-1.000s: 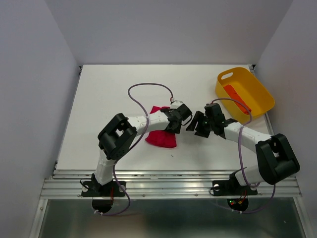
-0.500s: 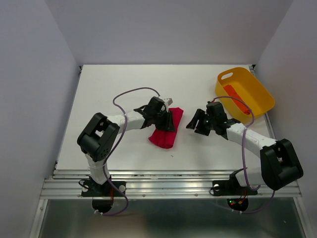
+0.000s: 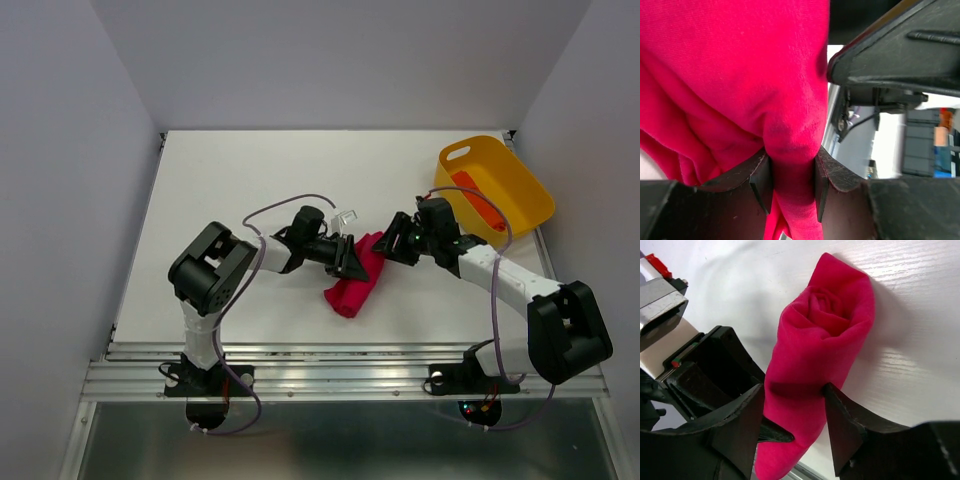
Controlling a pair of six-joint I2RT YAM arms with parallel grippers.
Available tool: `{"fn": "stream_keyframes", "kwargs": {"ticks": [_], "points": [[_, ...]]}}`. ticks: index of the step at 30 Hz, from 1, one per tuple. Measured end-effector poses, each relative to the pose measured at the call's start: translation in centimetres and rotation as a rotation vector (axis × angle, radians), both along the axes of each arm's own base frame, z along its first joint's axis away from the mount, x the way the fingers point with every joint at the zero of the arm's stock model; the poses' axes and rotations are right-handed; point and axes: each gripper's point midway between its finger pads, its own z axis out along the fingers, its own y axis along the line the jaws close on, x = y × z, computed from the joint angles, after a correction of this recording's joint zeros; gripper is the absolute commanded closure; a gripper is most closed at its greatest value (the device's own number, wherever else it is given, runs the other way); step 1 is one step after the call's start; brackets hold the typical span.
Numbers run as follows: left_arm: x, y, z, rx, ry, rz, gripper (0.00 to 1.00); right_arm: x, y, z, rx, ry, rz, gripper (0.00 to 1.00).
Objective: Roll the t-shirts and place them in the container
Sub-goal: Roll the T-shirt to the center of the board.
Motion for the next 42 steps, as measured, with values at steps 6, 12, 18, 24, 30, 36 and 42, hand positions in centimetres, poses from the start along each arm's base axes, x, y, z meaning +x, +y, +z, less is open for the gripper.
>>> {"fn": "stream_keyframes", "kwargs": {"ticks": [6,12,18,24,30,36,42], "points": [[-0.1,0.1,0.0,-0.048,0.038,-0.025,0.57,0.0,0.2,0.0,0.016,0.016,-0.011,0.58],[-0.2,0.1,-0.4,-0.054,0.059,-0.035,0.57,0.3,0.6,-1.0,0.006,0.051,-0.008,0.34],[0.0,0.2,-0.4,-0.057,0.062,-0.032,0.57,1.1,1.0,-1.0,-0.033,0.054,-0.009,0.23],[-0.1,0.3,-0.6,-0.048,0.073,-0.03,0.57,1.3,0.1,-1.5,-0.099,0.062,-0.039,0.09],[0.3,0.3,-1.0,-0.012,0.082,-0.009,0.57,0.6,-1.5,-2.7,-0.179,0.105,-0.088,0.05],[0.7,0.1,-1.1,0.009,0.078,0.002,0.57,0.7,-1.3,-2.4,-0.193,0.104,-0.095,0.14],[0.9,0.0,-1.1,0.02,0.072,0.003,0.57,0.8,0.0,-3.4,-0.16,0.136,-0.098,0.34]]}}
